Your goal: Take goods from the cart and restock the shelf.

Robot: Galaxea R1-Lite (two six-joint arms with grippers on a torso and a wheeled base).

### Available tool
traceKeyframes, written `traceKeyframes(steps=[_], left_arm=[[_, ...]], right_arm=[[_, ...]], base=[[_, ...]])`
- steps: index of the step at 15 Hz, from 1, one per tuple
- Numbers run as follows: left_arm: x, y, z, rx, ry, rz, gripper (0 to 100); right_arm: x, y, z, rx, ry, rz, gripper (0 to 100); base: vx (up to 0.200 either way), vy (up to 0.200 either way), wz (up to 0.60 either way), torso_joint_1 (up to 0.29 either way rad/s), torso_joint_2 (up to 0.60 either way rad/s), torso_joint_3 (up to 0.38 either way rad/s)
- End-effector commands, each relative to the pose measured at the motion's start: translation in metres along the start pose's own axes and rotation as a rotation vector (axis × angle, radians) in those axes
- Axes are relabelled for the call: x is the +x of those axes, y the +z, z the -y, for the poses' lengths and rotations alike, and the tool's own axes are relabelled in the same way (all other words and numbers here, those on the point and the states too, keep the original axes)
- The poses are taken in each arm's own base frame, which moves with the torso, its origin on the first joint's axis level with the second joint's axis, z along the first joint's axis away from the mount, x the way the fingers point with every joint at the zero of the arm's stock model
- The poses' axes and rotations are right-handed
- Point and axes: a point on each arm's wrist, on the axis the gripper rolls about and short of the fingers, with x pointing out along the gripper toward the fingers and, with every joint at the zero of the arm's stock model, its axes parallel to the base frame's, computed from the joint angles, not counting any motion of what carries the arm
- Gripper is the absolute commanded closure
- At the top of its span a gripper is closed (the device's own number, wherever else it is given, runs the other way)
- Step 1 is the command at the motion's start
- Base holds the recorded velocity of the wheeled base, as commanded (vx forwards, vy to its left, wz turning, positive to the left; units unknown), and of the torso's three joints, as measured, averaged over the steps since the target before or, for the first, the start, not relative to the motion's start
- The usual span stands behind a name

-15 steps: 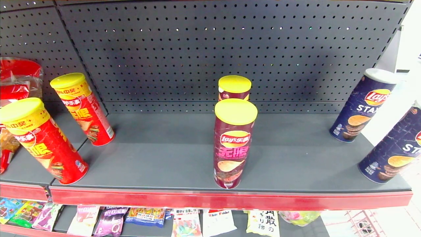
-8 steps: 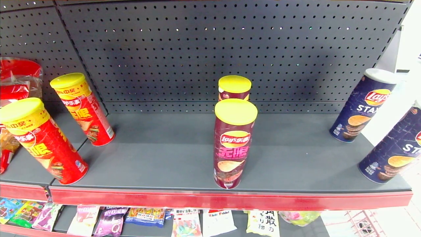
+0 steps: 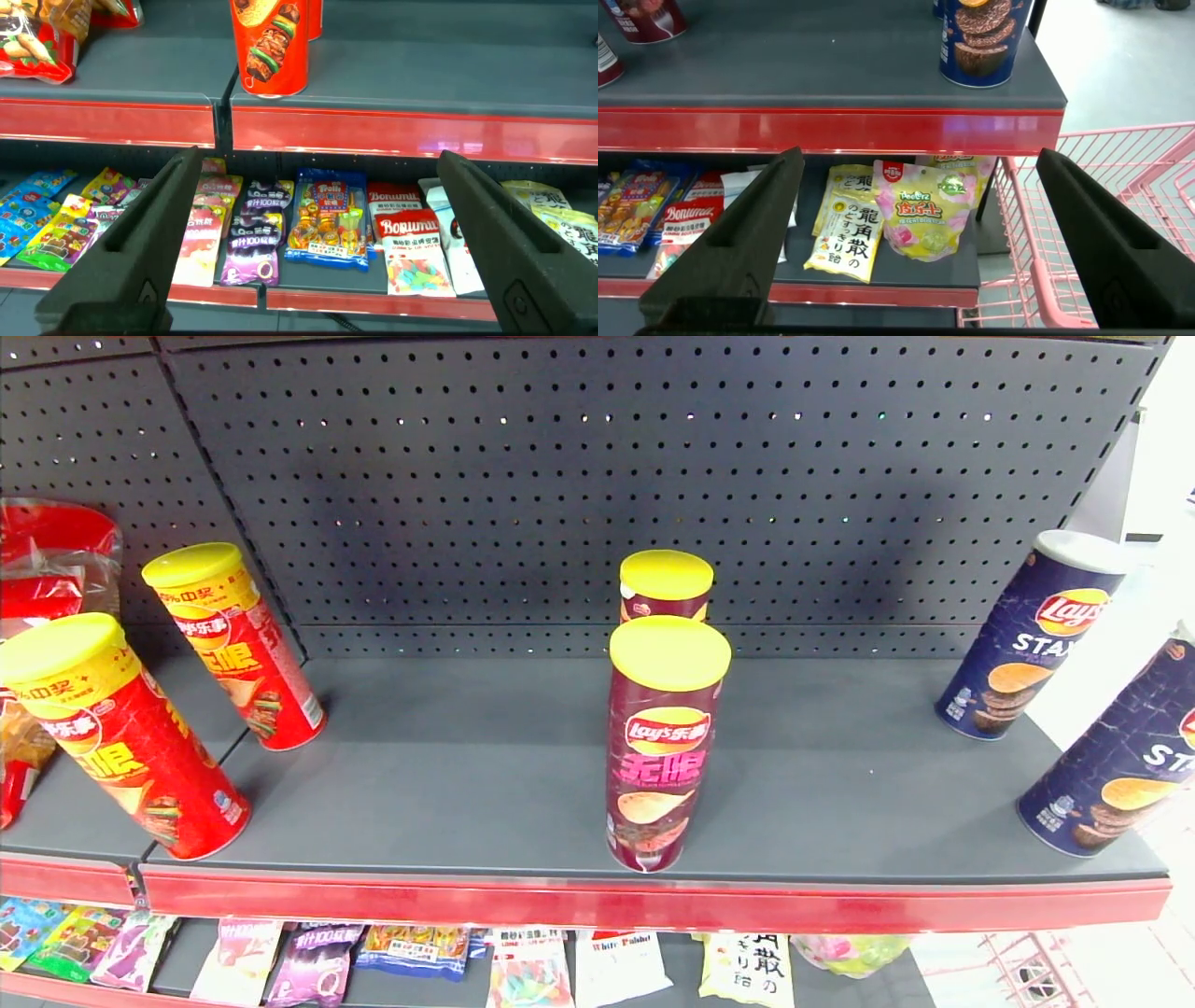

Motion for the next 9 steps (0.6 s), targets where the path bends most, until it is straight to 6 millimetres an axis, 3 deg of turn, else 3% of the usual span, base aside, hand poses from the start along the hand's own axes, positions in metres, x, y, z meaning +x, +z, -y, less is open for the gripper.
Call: traceKeyframes(steps=[1,9], left_arm=[[0.0,0.0,0.0,0.0,0.001,0.0,0],[0.0,0.0,0.0,0.0,0.001,0.0,0]], right_arm=[[0.0,0.0,0.0,0.0,0.002,0.0,0],[0.0,0.0,0.0,0.001,0.002,0.0,0]], base=[[0.0,0.0,0.0,0.0,0.0,0.0],[0.0,0.0,0.0,0.0,0.0,0.0]])
